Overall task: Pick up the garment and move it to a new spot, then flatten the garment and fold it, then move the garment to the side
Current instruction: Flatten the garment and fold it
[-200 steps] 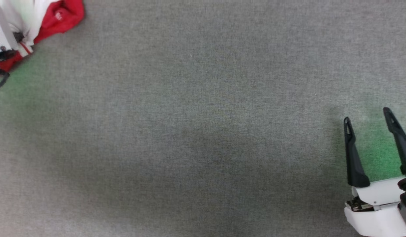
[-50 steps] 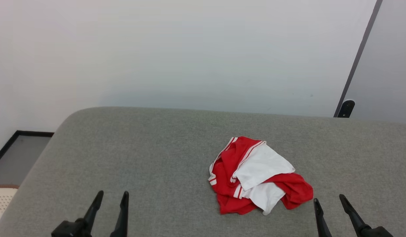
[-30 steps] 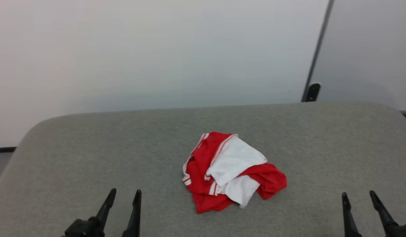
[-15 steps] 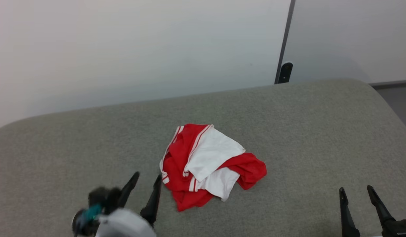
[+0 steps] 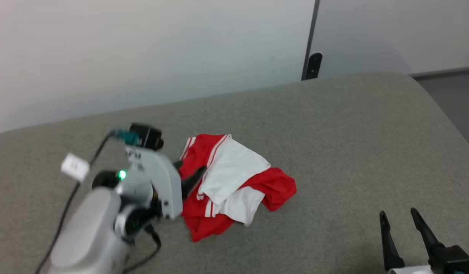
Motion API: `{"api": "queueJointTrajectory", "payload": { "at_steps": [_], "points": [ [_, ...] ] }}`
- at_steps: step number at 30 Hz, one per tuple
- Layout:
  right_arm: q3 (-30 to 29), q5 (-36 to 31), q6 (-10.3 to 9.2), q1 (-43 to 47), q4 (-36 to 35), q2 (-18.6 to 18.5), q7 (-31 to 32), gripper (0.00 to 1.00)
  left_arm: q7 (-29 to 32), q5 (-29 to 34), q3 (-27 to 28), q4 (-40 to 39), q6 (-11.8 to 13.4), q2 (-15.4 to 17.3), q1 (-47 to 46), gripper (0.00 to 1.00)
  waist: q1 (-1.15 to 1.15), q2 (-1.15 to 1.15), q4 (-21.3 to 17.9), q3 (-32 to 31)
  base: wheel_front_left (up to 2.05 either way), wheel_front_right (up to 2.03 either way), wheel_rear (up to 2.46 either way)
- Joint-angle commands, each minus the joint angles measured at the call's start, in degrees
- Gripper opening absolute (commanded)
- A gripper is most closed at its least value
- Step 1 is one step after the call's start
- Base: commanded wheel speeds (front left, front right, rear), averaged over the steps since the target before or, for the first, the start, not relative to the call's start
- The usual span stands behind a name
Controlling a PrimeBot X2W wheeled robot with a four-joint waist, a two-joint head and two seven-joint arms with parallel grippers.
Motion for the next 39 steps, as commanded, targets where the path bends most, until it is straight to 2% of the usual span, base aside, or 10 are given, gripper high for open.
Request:
{"api": "queueJointTrajectory", "payload": {
  "at_steps": [1,10,20,28,31,32,34,35,36,39],
  "points": [
    [0.26,0.64,0.00,-0.93,0.03,0.09,-0.05,1.00,1.79,-0.70,-0.08,0.29,0.51,0.00,-1.72,1.00,0.00,0.00,-0.98,1.52,0.00,0.00,0.00],
    [1.96,2.73,0.00,-4.47,0.65,0.10,-0.06,1.00,16.63,-0.69,-2.25,3.06,4.33,1.42,-10.97,1.00,0.00,0.00,-4.51,7.50,0.00,0.00,0.00],
    [2.93,4.11,0.00,-6.61,1.18,0.10,-0.05,1.00,26.40,0.86,-5.93,5.93,6.29,2.53,-14.59,1.00,0.00,0.00,-6.98,10.98,0.00,0.00,0.00],
    [3.31,4.49,0.00,-7.22,1.34,0.09,-0.06,1.00,30.66,2.11,-8.03,6.78,8.06,2.87,-15.54,1.00,0.00,0.00,-7.58,12.12,0.00,0.00,0.00],
    [3.27,4.52,0.00,-7.31,1.38,0.09,-0.05,1.00,31.36,2.32,-8.52,6.73,8.33,2.83,-15.73,0.73,0.00,0.00,-7.52,12.29,0.00,0.00,0.00],
    [3.29,4.53,0.00,-7.31,1.40,0.09,-0.05,1.00,31.57,2.26,-8.58,6.74,8.49,2.69,-15.79,0.52,0.00,0.00,-7.48,12.30,0.00,0.00,0.00],
    [3.32,4.48,0.00,-7.35,1.45,0.09,-0.05,1.00,32.06,2.35,-8.99,6.76,8.52,2.55,-16.03,0.39,0.00,0.00,-7.34,12.25,0.00,0.00,0.00],
    [3.35,4.45,0.00,-7.42,1.48,0.09,-0.05,1.00,32.24,2.54,-9.23,6.78,8.61,2.53,-16.21,0.26,0.00,0.00,-7.26,12.22,0.00,0.00,0.00],
    [3.39,4.39,0.00,-7.46,1.53,0.09,-0.05,1.00,32.59,2.78,-9.50,6.83,8.66,2.55,-16.36,0.00,0.00,0.00,-7.17,12.16,0.00,0.00,0.00],
    [3.54,4.28,0.00,-7.64,1.68,0.09,-0.05,1.00,33.38,2.66,-9.92,6.81,8.75,2.17,-16.77,0.00,0.00,0.00,-6.91,11.96,0.00,0.00,0.00]
  ]
}}
